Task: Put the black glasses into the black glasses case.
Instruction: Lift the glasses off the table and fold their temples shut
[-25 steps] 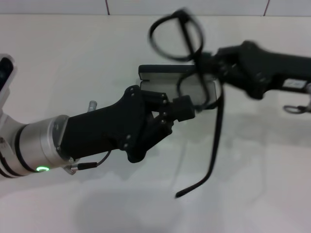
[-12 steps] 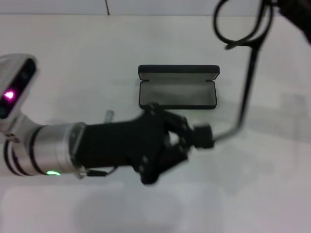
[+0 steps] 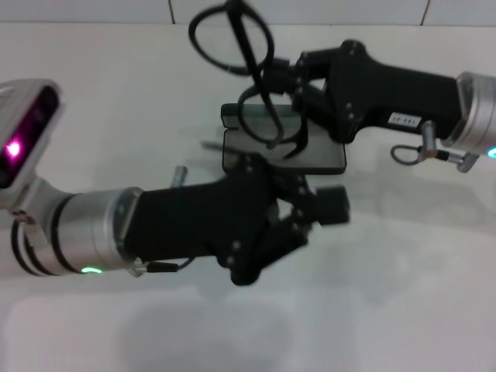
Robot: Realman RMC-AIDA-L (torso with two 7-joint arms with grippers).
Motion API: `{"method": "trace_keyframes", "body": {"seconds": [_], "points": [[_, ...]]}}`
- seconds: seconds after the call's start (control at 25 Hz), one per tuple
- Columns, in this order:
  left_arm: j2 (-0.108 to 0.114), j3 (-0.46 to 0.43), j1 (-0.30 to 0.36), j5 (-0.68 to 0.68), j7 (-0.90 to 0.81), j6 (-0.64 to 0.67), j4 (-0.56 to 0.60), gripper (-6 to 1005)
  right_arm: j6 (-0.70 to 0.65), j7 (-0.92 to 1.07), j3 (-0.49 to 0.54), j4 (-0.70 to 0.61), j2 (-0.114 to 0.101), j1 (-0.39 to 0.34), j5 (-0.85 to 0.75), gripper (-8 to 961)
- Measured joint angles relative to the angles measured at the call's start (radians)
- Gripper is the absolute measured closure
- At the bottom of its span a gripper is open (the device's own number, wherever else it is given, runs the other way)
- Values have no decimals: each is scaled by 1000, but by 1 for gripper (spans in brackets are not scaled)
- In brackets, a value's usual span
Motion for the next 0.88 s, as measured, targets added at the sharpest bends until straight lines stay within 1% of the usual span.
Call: {"method": "trace_keyframes", "body": {"seconds": [0.2, 0.36, 0.56, 0.88], "points": [[2, -6, 32, -81, 3, -11, -9, 963, 18, -8, -33, 3, 0, -12, -3, 896], [4, -6, 34, -142, -6, -46, -41, 963, 19, -8, -36, 5, -2, -16, -4, 896], [5, -6, 27, -156, -35, -92, -44, 964, 27, -8, -38, 5, -3, -16, -26, 896], [5, -5, 25, -158, -37, -102, -44, 963, 53, -8, -51, -3, -2, -14, -42, 895]]}}
